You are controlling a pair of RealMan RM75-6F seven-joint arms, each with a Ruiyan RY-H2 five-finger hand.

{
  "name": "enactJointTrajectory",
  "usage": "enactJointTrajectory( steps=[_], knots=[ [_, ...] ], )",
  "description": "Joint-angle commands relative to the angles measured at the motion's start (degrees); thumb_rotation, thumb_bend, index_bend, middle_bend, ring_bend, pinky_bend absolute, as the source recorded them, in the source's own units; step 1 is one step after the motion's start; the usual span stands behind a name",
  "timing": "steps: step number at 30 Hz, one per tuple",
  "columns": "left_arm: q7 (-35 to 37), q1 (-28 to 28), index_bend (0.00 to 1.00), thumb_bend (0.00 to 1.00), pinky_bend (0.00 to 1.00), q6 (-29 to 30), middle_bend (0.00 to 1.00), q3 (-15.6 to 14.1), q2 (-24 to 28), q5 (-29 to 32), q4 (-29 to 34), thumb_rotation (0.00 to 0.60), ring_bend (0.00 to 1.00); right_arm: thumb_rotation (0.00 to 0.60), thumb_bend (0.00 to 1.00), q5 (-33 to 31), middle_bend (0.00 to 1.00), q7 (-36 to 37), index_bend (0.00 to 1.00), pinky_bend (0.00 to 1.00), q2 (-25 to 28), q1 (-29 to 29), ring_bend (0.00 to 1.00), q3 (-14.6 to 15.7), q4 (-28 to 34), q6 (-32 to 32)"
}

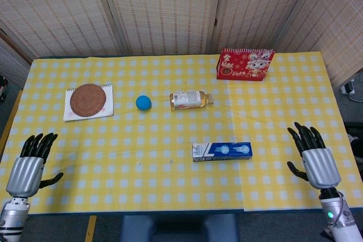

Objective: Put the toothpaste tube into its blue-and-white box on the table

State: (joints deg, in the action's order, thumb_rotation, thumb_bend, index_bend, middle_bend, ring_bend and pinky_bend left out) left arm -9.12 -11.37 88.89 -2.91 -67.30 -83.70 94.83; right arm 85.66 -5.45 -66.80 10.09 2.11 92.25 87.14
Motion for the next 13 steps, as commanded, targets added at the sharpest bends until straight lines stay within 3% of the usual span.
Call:
enactJointTrajectory(
  steps=[1, 13],
  knots=[
    [1.0, 2.4, 0.03, 0.17, 0.00, 1.8, 0.11, -0.5, -1.1, -0.2, -2.5, 0.600, 0.03, 0.600, 0.31, 0.0, 0.00, 2.3, 0.00, 0.00, 0.3, -3.6, 0.00, 0.5, -2.9, 3.6],
    [2.0, 4.5, 0.04, 0.17, 0.00, 2.4, 0.11, 0.9, 0.7, -1.0, -1.9, 0.600, 0.03, 0.600, 0.31, -0.1, 0.00, 5.0, 0.00, 0.00, 2.6, -4.9, 0.00, -0.9, -2.4, 2.2]
  ],
)
